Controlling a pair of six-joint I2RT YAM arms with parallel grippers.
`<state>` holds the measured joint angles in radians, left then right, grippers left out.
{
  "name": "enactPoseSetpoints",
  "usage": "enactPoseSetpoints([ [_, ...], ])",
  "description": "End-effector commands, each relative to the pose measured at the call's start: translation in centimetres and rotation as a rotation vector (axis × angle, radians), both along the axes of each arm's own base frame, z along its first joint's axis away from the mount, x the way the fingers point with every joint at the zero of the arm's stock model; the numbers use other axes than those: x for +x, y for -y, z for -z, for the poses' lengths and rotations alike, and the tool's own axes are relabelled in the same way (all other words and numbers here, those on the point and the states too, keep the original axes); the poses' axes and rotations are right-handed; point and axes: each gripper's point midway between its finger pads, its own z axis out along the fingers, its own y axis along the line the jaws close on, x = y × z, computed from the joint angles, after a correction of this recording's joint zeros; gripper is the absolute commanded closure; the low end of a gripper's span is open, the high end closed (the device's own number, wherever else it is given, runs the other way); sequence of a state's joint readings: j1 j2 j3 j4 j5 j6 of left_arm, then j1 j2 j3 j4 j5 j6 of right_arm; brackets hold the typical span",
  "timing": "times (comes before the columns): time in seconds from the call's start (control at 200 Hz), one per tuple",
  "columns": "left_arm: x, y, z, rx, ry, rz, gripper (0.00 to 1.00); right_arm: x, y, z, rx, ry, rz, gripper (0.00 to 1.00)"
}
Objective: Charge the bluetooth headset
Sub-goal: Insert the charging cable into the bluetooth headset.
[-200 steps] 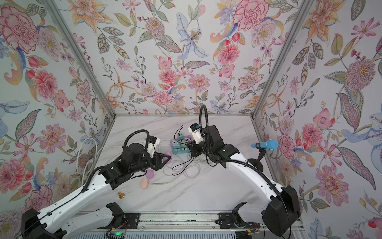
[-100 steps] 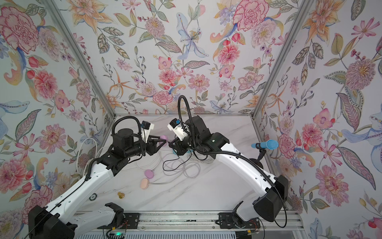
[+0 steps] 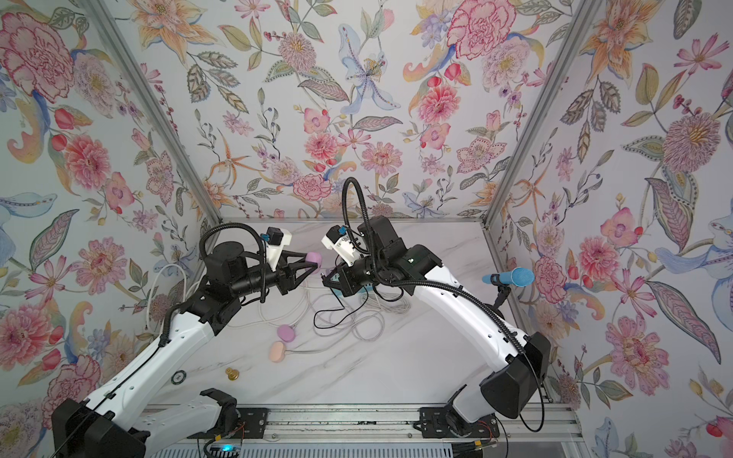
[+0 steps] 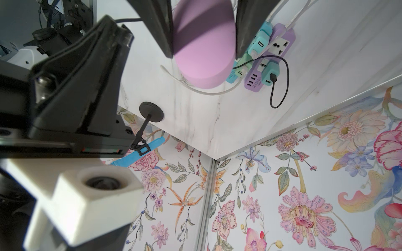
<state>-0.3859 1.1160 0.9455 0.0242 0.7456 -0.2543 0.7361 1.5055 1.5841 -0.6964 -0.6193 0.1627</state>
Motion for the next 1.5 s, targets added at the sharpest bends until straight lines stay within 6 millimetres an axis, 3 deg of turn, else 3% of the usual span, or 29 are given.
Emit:
enactPoseSetpoints([
  [0.0, -1.0, 0.0, -1.6, -0.007, 0.092, 0.053, 1.00, 0.2, 0.1, -0.5, 0.023, -0.057, -0.013, 1.00],
  [0.465, -1.2, 0.1, -1.5, -0.016, 0.072, 0.062, 0.99, 1.6, -0.6, 0.8, -0.031, -0.044, 0.009, 1.00],
  [1.106, -1.3, 0.2, -1.0, -0.002, 0.058, 0.076, 0.98, 1.7, -1.4, 0.4, -0.023, -0.041, -0.001, 1.00],
  [1.496, -2.0, 0.0, -0.1, 0.153, 0.087, 0.100, 0.98, 1.4, -2.3, 1.4, -0.060, -0.085, -0.043, 1.00],
])
